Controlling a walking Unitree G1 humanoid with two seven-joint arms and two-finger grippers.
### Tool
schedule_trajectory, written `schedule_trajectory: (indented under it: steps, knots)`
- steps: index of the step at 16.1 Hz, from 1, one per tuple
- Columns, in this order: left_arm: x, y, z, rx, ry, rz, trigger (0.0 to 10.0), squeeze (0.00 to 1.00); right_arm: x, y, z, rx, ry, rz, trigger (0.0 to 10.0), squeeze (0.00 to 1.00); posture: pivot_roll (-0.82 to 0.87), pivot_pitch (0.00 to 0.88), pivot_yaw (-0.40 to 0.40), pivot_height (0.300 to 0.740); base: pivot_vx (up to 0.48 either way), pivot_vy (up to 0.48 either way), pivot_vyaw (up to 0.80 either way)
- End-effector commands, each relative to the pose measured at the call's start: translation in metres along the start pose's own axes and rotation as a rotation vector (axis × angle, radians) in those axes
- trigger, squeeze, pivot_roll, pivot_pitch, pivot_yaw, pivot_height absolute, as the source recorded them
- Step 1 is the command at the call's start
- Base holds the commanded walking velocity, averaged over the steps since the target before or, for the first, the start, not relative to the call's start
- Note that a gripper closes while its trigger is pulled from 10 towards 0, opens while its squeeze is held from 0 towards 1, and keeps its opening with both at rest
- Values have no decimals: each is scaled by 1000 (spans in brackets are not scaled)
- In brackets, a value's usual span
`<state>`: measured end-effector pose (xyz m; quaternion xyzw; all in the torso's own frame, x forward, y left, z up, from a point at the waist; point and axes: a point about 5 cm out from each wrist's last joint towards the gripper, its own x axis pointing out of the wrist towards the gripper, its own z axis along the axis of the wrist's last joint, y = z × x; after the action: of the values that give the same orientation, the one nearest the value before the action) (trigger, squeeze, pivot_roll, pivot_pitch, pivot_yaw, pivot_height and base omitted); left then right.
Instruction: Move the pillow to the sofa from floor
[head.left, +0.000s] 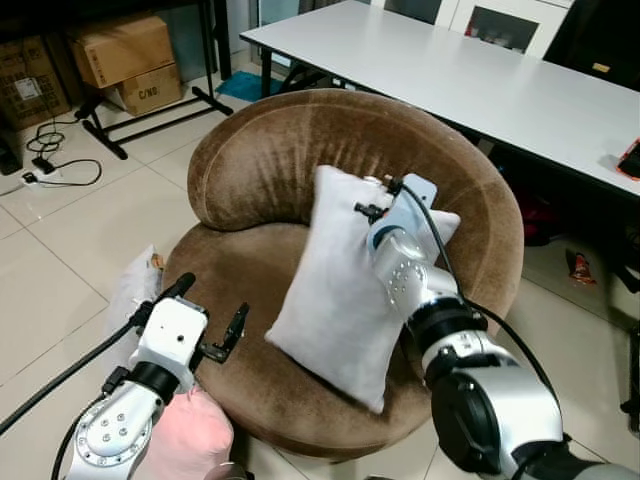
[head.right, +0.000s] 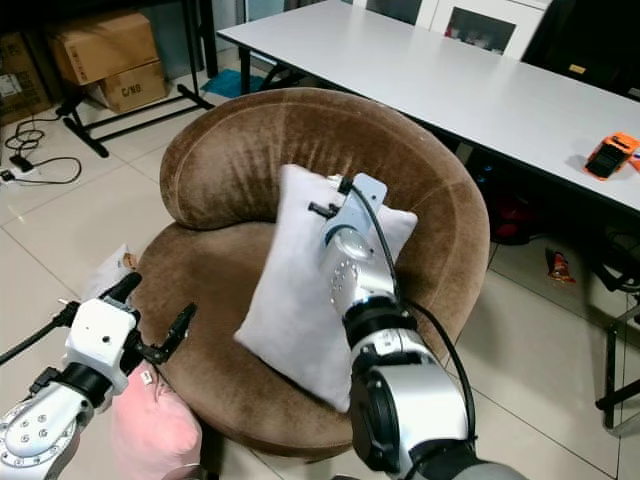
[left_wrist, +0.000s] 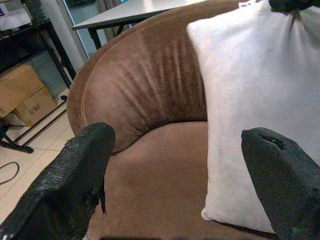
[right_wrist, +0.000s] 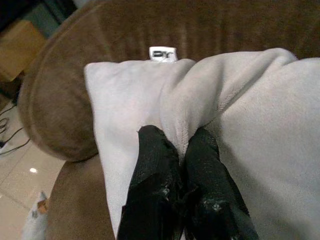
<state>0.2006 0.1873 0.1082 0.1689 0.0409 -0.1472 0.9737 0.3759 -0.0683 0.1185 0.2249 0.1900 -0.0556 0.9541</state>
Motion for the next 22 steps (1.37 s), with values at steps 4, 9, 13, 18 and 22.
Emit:
schedule_trajectory:
  steps: [4, 9, 13, 18, 22]
  knots:
    - [3, -6, 3, 2, 0, -80, 10000, 0, 1, -17, -19, 46, 67, -184, 10000, 31, 110, 40, -82, 740, 0, 0, 0]
    - [10, -1, 7, 15, -16, -86, 10000, 0, 4, -17, 0, 120, -62, -107, 10000, 1000, 114, 27, -67, 740, 0, 0, 0]
    - [16, 1, 13, -8, -56, -26, 10000, 0, -6, -26, 28, 48, -297, 93, 10000, 1000, 115, 3, -59, 740, 0, 0, 0]
    - [31, 2, 9, -48, -45, 145, 10000, 0, -63, -82, -7, -341, -259, 257, 10000, 0, 57, 0, -47, 740, 0, 0, 0]
    - [30, -2, 3, -72, -20, 163, 10000, 0, -83, -101, -19, -380, -199, 177, 10000, 0, 34, 0, -51, 740, 0, 0, 0]
